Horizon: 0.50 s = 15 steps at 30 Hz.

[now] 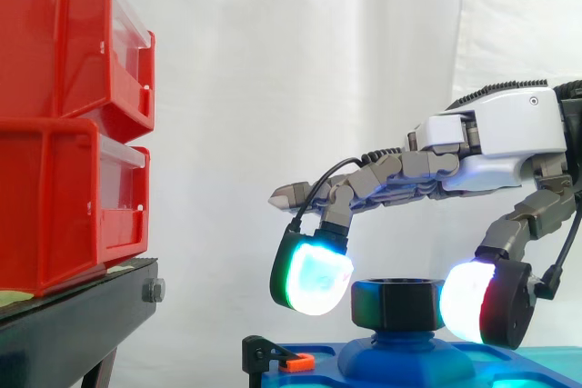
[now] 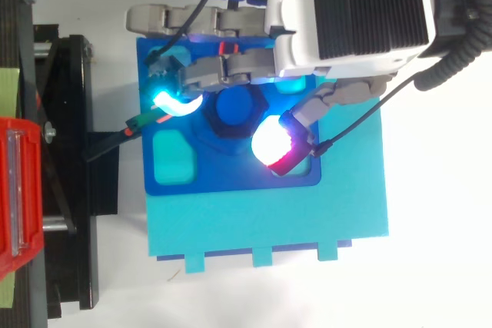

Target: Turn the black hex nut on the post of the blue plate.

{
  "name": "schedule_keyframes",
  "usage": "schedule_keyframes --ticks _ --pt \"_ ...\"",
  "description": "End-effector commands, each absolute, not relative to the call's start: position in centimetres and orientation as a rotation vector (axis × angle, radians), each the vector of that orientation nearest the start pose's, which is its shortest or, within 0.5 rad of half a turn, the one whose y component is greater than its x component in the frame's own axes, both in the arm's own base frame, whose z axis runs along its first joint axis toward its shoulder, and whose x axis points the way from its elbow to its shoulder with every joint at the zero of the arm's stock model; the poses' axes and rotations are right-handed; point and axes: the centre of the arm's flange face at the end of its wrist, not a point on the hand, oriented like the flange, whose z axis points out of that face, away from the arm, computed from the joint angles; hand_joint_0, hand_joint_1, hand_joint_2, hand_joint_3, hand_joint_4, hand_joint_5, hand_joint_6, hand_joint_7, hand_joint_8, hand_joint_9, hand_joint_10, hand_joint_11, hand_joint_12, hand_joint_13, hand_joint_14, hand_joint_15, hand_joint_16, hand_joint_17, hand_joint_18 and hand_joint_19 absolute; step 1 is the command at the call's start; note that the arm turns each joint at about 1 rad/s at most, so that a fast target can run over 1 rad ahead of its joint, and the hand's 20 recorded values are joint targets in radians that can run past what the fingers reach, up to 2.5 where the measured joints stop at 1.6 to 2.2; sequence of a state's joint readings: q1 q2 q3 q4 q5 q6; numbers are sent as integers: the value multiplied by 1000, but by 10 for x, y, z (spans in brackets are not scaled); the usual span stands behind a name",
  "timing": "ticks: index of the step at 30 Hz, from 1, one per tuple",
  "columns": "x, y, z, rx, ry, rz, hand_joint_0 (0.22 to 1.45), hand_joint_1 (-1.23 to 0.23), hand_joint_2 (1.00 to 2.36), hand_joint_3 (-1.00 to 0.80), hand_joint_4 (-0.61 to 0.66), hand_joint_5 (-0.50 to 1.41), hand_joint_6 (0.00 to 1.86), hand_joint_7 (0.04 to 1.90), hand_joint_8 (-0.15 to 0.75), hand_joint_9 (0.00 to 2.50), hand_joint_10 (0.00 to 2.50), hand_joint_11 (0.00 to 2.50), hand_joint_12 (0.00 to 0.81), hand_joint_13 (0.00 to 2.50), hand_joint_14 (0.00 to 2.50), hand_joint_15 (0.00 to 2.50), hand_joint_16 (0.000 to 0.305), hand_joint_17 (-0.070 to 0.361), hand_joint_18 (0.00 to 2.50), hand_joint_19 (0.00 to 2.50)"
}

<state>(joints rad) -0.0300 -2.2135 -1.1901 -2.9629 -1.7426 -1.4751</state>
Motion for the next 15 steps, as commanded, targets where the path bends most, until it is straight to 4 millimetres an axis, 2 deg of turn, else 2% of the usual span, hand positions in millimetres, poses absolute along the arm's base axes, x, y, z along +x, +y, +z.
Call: schedule_keyframes --ticks 1,10,15 --pt "719 -139 293 -25 1657 190 429 -652 1000 -500 54 -300 502 765 132 0 0 0 314 0 0 10 45 102 0 106" --pt "713 -146 291 -26 1692 200 429 -638 1000 -500 63 -300 502 769 133 0 0 0 313 0 0 12 45 102 0 111" --pt "709 -148 297 -28 1701 195 429 -634 1000 -500 72 -300 502 777 132 0 0 0 313 0 0 21 45 102 0 122"
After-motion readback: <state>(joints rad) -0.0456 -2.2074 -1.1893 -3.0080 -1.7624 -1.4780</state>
